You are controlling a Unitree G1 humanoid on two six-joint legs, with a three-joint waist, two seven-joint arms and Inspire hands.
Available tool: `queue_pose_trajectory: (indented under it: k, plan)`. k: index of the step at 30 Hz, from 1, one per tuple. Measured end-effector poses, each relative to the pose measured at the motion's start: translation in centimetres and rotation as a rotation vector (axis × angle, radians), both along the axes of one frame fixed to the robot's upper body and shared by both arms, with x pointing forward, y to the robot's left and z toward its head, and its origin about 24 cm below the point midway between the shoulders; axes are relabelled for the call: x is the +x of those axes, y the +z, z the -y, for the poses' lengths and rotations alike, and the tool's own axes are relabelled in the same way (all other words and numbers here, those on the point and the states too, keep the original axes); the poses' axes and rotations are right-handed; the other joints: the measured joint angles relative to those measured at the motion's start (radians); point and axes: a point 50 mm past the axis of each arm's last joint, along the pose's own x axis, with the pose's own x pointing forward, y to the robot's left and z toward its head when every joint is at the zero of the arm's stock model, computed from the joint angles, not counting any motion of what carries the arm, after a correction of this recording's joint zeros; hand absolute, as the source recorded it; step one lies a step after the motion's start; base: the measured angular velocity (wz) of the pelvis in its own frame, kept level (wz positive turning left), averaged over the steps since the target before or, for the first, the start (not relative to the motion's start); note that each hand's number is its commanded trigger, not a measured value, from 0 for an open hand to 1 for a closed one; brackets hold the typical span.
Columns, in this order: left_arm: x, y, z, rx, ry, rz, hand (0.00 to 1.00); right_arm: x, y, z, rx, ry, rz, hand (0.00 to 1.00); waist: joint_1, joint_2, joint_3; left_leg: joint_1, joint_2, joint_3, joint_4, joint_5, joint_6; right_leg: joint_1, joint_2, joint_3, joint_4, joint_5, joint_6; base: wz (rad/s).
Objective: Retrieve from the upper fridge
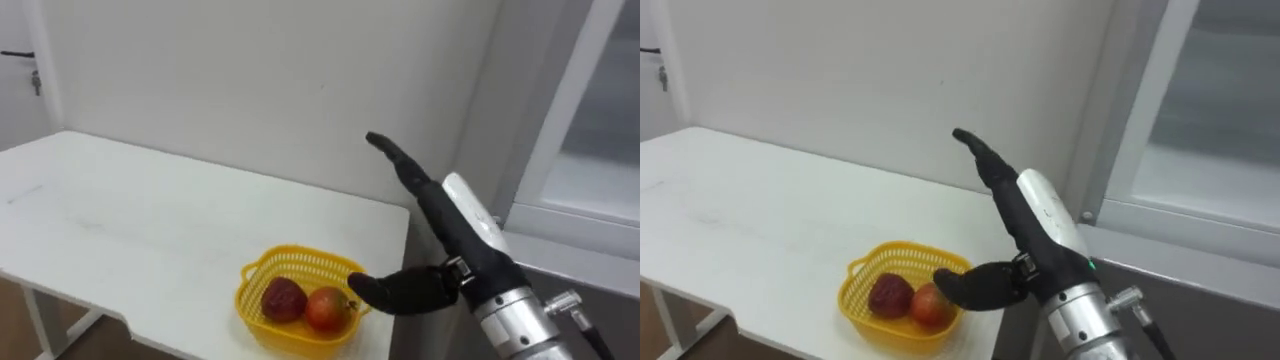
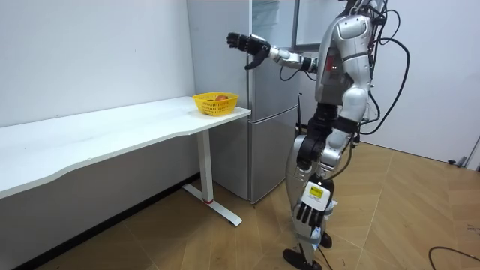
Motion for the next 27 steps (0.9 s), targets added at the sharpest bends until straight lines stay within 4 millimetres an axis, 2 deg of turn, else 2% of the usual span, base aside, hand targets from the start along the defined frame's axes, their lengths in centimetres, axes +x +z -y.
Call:
queue_pose_trajectory:
  k: [1,3,6,9,14,19,23,27]
  plan:
    - [-0.2,-0.1,0.3,-0.008,0.005,-0.006,0.00,-0.5,0.5,0.0,0.021,0.003,0.031,0.00,-0.002,0.006,-0.0019,0.003,0.001,0.008,-0.003,0.000,0.000,0.000,0.001,0.005,0.000,0.000,0.000,-0.21]
    - [-0.2,-0.3,0.7,-0.020,0.011,-0.013,0.00,-1.2,0.9,-0.1,0.069,0.009,0.063,0.00,-0.019,0.013,-0.0005,0.013,0.004,0.022,-0.008,0.000,0.000,-0.003,0.005,0.028,0.001,0.000,0.000,-0.25]
    - [-0.3,-0.4,1.0,-0.029,0.010,-0.004,0.00,-2.4,0.4,0.1,0.122,0.008,0.072,0.00,-0.036,0.024,-0.0009,0.034,0.009,0.049,-0.018,0.000,0.000,-0.001,0.010,0.052,0.003,0.000,0.000,-0.26]
    - [-0.2,-0.4,1.3,-0.038,0.009,0.006,0.00,-3.0,-0.1,0.6,0.143,-0.026,0.070,0.00,-0.073,0.037,-0.0022,0.036,0.010,0.064,-0.024,-0.001,0.000,-0.007,0.011,0.064,0.008,0.000,0.000,-0.16]
    - [0.1,-0.5,1.4,-0.042,0.015,0.025,0.00,-3.6,0.1,2.3,0.191,-0.110,0.111,0.00,-0.115,0.064,-0.0042,0.039,0.014,0.095,-0.034,-0.001,0.000,-0.026,0.015,0.086,0.012,0.001,-0.001,-0.17]
    - [0.2,-0.6,1.7,-0.049,0.036,0.042,0.00,-4.4,-1.2,3.5,0.267,-0.173,0.070,0.00,-0.142,0.066,-0.0067,0.039,0.016,0.119,-0.034,0.000,0.000,-0.032,0.016,0.096,0.012,0.001,-0.001,-0.10]
    - [0.2,-0.7,2.3,-0.052,0.030,0.046,0.00,-4.6,-2.1,4.3,0.327,-0.207,0.024,0.00,-0.174,0.070,-0.0035,0.039,0.017,0.135,-0.035,0.000,0.000,-0.035,0.017,0.104,0.010,0.001,-0.001,-0.07]
    - [-0.1,-0.7,2.3,-0.043,0.049,0.040,0.00,-5.1,-3.5,5.3,0.331,-0.277,-0.017,0.00,-0.185,0.068,-0.0018,0.046,0.020,0.148,-0.038,-0.001,0.000,-0.036,0.021,0.114,0.005,0.001,-0.001,-0.06]
